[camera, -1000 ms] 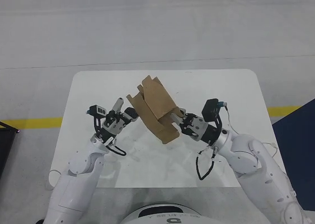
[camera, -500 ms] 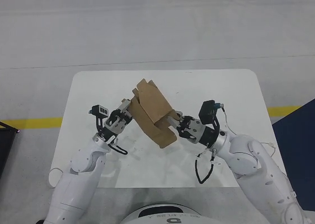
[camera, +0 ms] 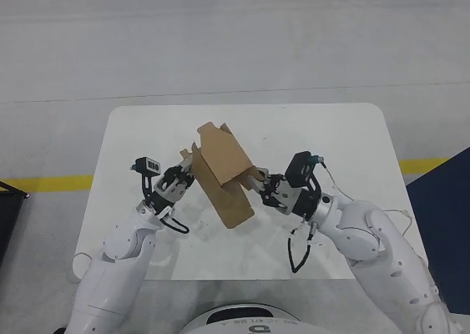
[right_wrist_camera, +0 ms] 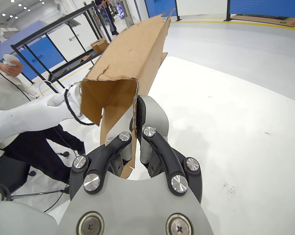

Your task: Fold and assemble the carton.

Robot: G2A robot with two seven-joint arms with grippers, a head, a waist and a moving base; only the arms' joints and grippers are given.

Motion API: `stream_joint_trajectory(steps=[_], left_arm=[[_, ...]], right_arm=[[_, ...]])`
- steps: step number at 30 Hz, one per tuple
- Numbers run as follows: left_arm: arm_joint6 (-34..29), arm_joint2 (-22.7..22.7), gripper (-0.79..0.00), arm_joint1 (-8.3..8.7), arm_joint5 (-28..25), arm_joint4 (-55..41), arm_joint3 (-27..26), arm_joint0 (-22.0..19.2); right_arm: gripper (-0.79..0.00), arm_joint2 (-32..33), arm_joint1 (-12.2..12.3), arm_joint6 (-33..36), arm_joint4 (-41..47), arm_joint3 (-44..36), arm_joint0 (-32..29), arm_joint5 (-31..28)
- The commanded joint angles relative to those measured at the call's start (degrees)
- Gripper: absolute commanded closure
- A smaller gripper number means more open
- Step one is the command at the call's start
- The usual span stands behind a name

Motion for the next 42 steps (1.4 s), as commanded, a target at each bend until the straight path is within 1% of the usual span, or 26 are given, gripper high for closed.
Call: stream_joint_trajectory(steps=[1, 2, 3, 4, 5, 7, 8, 10, 13, 15, 18, 22, 25, 29, 33, 36, 38, 42], left_arm=[[-0.09, 0.01, -0.117, 0.03, -0.21, 0.48, -0.25, 0.11], [-0.11, 0.05, -0.105, 0.03, -0.23, 0.59, -0.36, 0.16], [-0.08, 0.07, -0.089, 0.03, -0.22, 0.71, -0.43, 0.19], [-0.15, 0.11, -0.046, 0.05, -0.28, 1.12, -0.54, 0.18], [-0.24, 0.18, -0.043, 0.07, -0.29, 1.75, -0.58, 0.19], [0.06, 0.41, -0.028, 0.06, -0.18, 2.19, -0.79, 0.22], [0.21, 0.52, 0.000, 0.05, -0.19, 2.57, -0.98, 0.20], [0.60, 0.74, 0.000, 0.04, -0.18, 3.26, -1.31, 0.21], [1.16, 1.07, 0.000, 0.00, -0.02, 3.79, -1.62, 0.16], [1.50, 1.19, 0.000, 0.02, 0.24, 4.85, -1.84, 0.15], [1.76, 1.41, 0.000, 0.04, 0.22, 6.02, -2.09, 0.24], [1.69, 1.59, 0.000, 0.11, 0.08, 7.57, -2.54, 0.45], [1.86, 1.79, 0.000, 0.13, 0.10, 7.79, -2.89, 0.69], [2.00, 1.81, 0.000, 0.17, 0.23, 7.87, -3.25, 0.95], [2.22, 1.70, 0.000, 0.24, 0.26, 8.01, -3.74, 1.47], [2.11, 1.61, 0.000, 0.30, 0.24, 8.01, -4.00, 1.73], [2.12, 1.49, 0.000, 0.34, 0.26, 8.07, -4.10, 1.78], [2.38, 1.33, 0.000, 0.35, -0.15, 7.23, -4.45, 1.95]], right_arm=[[-0.203, -0.17, -0.03, -0.92, -1.51, 0.01, -0.06, 0.44], [-0.323, -0.19, -0.05, -1.45, -2.48, -0.01, -0.07, 0.76], [-0.391, -0.28, -0.07, -2.04, -3.16, -0.03, -0.16, 0.99], [-0.388, -0.34, -0.09, -2.61, -3.70, -0.01, -0.25, 1.23], [-0.391, -0.34, -0.11, -3.26, -4.16, -0.05, -0.31, 1.50], [-0.459, -0.25, -0.16, -4.59, -4.98, -0.10, -0.48, 2.23], [-0.514, -0.22, -0.19, -5.20, -5.32, -0.14, -0.57, 2.59], [-0.610, -0.13, -0.25, -6.40, -6.00, -0.12, -0.76, 3.51], [-0.643, -0.14, -0.37, -8.02, -6.12, 0.05, -1.04, 4.73], [-0.708, -0.05, -0.46, -9.05, -6.25, 0.29, -1.13, 5.64], [-0.723, 0.09, -0.56, -10.53, -7.27, 0.45, -1.16, 6.91], [-0.702, 0.33, -0.49, -10.59, -12.36, 0.30, -0.96, 7.92], [-0.610, 0.22, -0.43, -10.35, -14.68, 0.46, -1.12, 7.60], [-0.616, 0.59, -0.34, -10.10, -14.68, 0.29, -1.38, 6.37], [-0.591, 1.06, -0.06, -9.56, -20.02, -0.46, -1.55, 5.39], [-0.600, 1.14, 0.03, -10.49, -22.58, -0.43, -1.49, 4.56], [-0.671, 1.06, -0.12, -12.48, -20.16, 0.05, -1.70, 4.61], [-0.720, 1.40, -0.43, -15.67, -15.54, 0.54, -1.96, 5.78]])
